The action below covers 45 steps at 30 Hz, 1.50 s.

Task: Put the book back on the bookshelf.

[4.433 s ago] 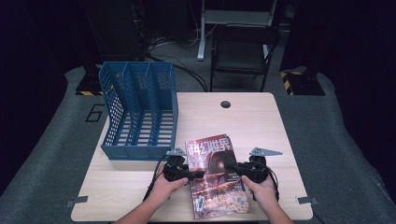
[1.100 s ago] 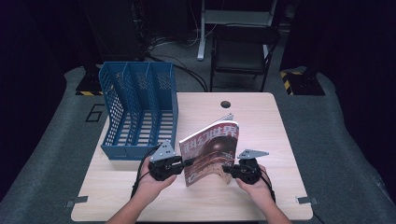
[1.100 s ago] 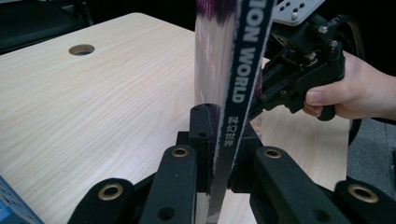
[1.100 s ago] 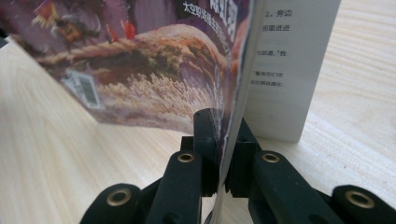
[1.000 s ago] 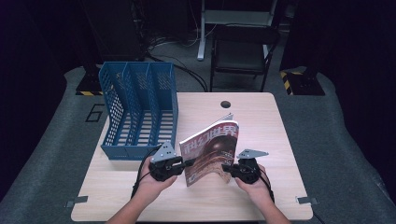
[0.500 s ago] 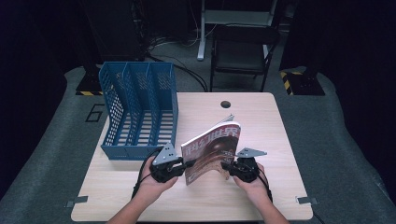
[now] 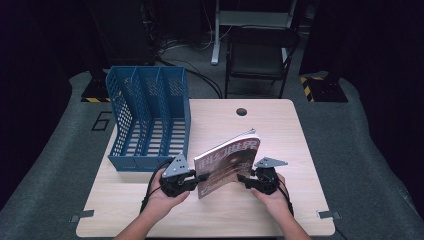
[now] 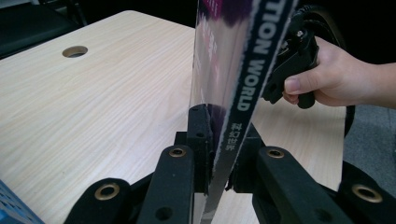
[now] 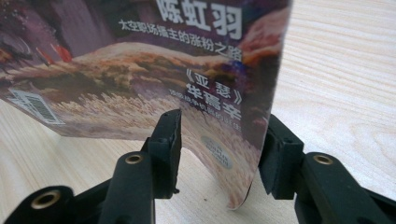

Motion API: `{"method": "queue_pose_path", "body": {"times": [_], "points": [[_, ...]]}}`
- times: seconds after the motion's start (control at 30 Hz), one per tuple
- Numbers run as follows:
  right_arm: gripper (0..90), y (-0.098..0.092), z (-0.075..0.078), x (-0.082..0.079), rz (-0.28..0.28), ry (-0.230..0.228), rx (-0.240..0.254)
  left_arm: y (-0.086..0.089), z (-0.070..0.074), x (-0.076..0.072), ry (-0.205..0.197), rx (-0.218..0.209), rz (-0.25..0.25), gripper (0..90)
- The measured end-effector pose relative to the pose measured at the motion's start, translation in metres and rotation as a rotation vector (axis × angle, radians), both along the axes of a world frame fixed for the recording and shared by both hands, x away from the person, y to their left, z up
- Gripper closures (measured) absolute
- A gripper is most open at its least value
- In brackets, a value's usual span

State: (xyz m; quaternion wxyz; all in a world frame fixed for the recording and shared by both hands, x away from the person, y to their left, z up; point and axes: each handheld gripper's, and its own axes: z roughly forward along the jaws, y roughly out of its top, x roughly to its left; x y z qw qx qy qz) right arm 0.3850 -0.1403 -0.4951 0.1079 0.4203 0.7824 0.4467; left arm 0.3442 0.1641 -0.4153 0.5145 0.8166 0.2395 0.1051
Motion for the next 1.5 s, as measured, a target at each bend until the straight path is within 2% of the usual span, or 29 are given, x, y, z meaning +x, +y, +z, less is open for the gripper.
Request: {"method": "queue_pose_path", "body": {"times": [0.13,0.17,0.23,0.5,0.63,0.73,0.87,0.9,1.13,1.23,1.3,1.5], "points": [[49.1,-0.002,0.000,0.000,-0.010,-0.007,0.014,-0.001,0.001,0.001,0.026,-0.029,-0.005,77.4],[48.7,-0.003,0.000,0.001,0.000,-0.013,0.009,-0.001,0.002,0.002,0.015,-0.019,-0.009,77.1],[48.0,-0.003,0.000,0.000,-0.005,-0.004,0.010,-0.001,0.004,0.001,0.018,-0.019,-0.009,74.6],[46.0,-0.002,-0.001,-0.001,0.001,-0.013,-0.009,-0.005,0.017,0.002,0.019,-0.036,0.008,61.5],[46.0,-0.002,-0.001,-0.001,-0.002,-0.008,-0.011,-0.006,0.023,0.004,0.021,-0.027,0.013,59.0],[46.0,-0.002,-0.002,-0.001,-0.005,-0.004,-0.008,-0.008,0.031,0.006,0.012,-0.004,0.000,57.9],[45.9,-0.003,-0.002,-0.001,-0.002,-0.009,-0.010,-0.011,0.043,0.010,0.026,-0.008,-0.005,55.3],[45.7,-0.003,-0.003,-0.001,-0.003,-0.011,-0.009,-0.012,0.045,0.011,0.019,-0.005,0.002,54.9],[45.3,-0.003,-0.003,-0.001,0.000,-0.008,-0.009,-0.021,0.060,0.014,0.025,0.043,-0.004,53.3],[45.3,-0.003,-0.003,-0.001,0.010,-0.011,-0.009,-0.024,0.065,0.017,0.032,0.049,0.004,53.2],[45.3,-0.003,-0.003,-0.001,0.004,-0.003,-0.004,-0.025,0.068,0.020,0.051,0.050,0.001,53.2],[45.3,-0.003,-0.003,-0.002,0.004,-0.004,-0.005,-0.030,0.079,0.025,0.052,0.067,0.005,56.1]]}}
